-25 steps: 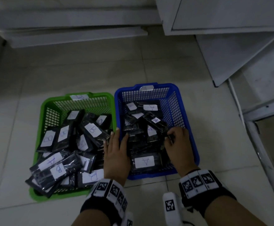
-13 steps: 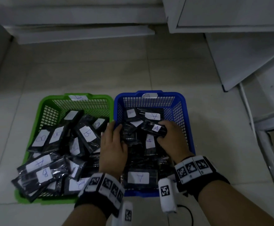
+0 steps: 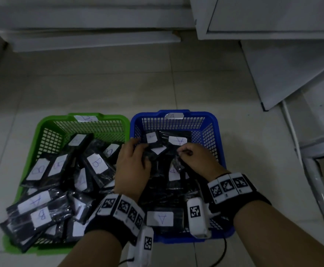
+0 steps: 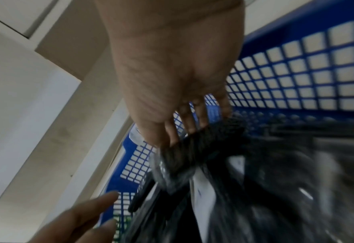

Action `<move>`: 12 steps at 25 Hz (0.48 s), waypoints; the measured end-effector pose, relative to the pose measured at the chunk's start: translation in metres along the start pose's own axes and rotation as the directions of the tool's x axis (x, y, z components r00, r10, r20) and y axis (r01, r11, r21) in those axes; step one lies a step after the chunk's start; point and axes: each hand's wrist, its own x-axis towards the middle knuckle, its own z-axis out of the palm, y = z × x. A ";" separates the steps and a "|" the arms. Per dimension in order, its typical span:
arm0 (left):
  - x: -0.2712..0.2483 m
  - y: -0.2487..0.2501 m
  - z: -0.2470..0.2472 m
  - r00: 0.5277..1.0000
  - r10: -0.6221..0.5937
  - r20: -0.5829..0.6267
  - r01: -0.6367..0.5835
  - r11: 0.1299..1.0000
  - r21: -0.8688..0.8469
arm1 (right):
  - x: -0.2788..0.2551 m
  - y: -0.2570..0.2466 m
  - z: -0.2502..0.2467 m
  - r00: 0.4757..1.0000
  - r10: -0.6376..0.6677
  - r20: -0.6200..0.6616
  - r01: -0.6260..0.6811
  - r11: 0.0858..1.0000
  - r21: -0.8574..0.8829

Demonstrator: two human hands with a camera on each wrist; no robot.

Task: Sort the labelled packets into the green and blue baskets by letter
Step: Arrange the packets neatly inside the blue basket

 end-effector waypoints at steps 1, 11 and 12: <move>0.008 0.003 0.001 0.998 0.066 0.025 -0.067 0.995 0.068 | 0.002 0.001 0.000 0.998 0.002 0.065 0.001 0.999 -0.042; 0.033 0.028 0.018 0.915 -0.138 0.379 -0.125 0.796 0.593 | 0.016 0.013 -0.001 0.999 0.045 0.001 -0.045 0.997 0.060; 0.032 0.027 0.018 0.918 -0.130 0.375 -0.125 0.803 0.583 | 0.018 0.015 -0.002 0.998 0.050 -0.046 -0.043 0.989 0.144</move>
